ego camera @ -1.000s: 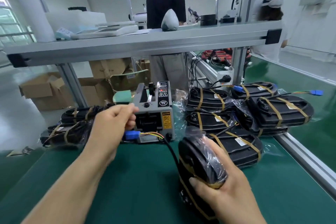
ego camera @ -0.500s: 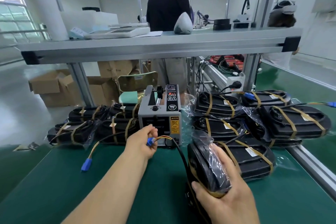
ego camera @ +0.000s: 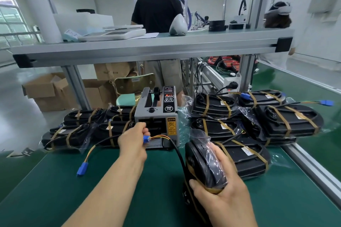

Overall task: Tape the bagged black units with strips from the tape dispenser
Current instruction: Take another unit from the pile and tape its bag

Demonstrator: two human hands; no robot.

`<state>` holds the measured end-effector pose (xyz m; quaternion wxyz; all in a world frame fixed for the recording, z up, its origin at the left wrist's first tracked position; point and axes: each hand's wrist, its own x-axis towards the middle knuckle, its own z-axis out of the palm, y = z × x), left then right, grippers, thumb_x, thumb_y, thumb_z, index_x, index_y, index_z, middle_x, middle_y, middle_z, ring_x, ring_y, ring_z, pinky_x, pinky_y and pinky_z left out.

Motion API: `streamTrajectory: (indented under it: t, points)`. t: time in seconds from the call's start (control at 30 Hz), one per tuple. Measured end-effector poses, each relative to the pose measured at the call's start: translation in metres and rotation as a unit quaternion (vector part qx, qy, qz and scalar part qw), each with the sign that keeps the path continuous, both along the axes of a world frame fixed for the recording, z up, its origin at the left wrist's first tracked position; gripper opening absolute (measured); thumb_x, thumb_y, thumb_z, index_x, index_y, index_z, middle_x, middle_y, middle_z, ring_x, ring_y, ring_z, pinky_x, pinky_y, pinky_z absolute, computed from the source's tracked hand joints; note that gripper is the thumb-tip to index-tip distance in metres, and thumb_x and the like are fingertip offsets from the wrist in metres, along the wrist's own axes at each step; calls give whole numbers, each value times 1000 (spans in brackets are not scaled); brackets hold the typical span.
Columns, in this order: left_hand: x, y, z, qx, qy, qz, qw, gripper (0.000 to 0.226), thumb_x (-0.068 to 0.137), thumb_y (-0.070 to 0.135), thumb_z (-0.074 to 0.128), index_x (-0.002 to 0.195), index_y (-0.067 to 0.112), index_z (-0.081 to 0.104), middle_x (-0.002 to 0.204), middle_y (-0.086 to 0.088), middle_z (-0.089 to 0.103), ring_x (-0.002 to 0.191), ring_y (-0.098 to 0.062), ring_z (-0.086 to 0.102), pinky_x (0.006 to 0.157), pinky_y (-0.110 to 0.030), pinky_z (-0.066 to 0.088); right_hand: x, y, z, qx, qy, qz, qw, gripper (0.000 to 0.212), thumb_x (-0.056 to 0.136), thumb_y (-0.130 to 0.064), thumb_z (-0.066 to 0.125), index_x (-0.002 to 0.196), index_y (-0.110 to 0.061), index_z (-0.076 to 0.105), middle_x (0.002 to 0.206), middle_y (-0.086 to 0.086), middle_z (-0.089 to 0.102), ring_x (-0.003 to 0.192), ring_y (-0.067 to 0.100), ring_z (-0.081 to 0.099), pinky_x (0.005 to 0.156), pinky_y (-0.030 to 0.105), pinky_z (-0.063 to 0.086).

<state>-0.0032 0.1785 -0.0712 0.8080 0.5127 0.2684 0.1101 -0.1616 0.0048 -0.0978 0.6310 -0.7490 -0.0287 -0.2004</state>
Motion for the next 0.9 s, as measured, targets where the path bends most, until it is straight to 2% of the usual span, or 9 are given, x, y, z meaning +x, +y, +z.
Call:
streamTrajectory:
  t: [0.07,0.13,0.2,0.27,0.33,0.5,0.7,0.8,0.9]
  points:
    - [-25,15,10,124,-81,6,989,11,88,12,68,77,16,69,77,0,67,73,-14,61,66,-25,51,0,-3,1,-1,7,6,1000,86,62,6,86,125,-45,56,103,-47,61,88,-18,64,72,-5,40]
    - [-55,30,25,224,-155,-24,962,7,80,26,74,74,23,75,76,7,69,76,-9,60,80,-30,48,1,-5,1,-7,15,17,1000,86,62,6,85,125,-45,57,103,-45,62,89,-18,63,72,-5,40]
    - [-86,33,44,211,-201,-151,945,19,68,40,77,73,22,75,66,8,60,64,-7,53,72,-29,46,1,-4,-2,-16,25,38,999,85,64,4,86,129,-44,57,109,-35,67,95,-14,65,76,-2,43]
    - [-109,22,57,182,-194,-296,918,27,62,45,80,69,20,72,64,5,50,58,-8,46,62,-27,44,0,-1,-5,-28,34,51,998,85,65,-3,86,132,-47,55,118,-27,67,105,-9,64,84,4,47]
    - [-120,4,62,199,-169,-357,897,25,61,41,84,63,21,69,60,4,46,55,-8,42,61,-27,40,-1,2,-6,-45,32,49,997,85,65,-10,85,133,-49,53,124,-24,65,113,-6,61,93,11,48]
    - [-119,-20,60,188,-115,-384,897,34,50,37,79,71,11,70,60,-3,44,55,-12,37,57,-25,35,-2,4,-6,-49,30,44,997,84,65,-11,82,136,-45,52,126,-23,64,115,-4,61,94,17,50]
    - [-112,-19,62,219,-80,-395,889,26,47,37,78,61,17,69,56,2,43,53,-9,38,54,-21,36,-1,2,-5,-53,39,52,996,84,66,-9,82,136,-42,52,125,-21,65,113,-5,61,95,16,50]
    - [-108,-18,62,232,-75,-390,888,14,63,27,79,57,19,69,53,5,44,51,-7,39,53,-21,38,-1,3,-5,-58,40,53,996,84,66,-10,83,137,-43,52,126,-22,64,114,-7,60,94,12,48]
    - [-105,-17,60,248,-76,-386,885,21,75,19,74,55,19,68,50,7,44,50,-7,39,55,-22,38,-1,4,-6,-60,40,52,996,83,65,-13,82,136,-44,53,125,-22,64,113,-4,61,94,14,49]
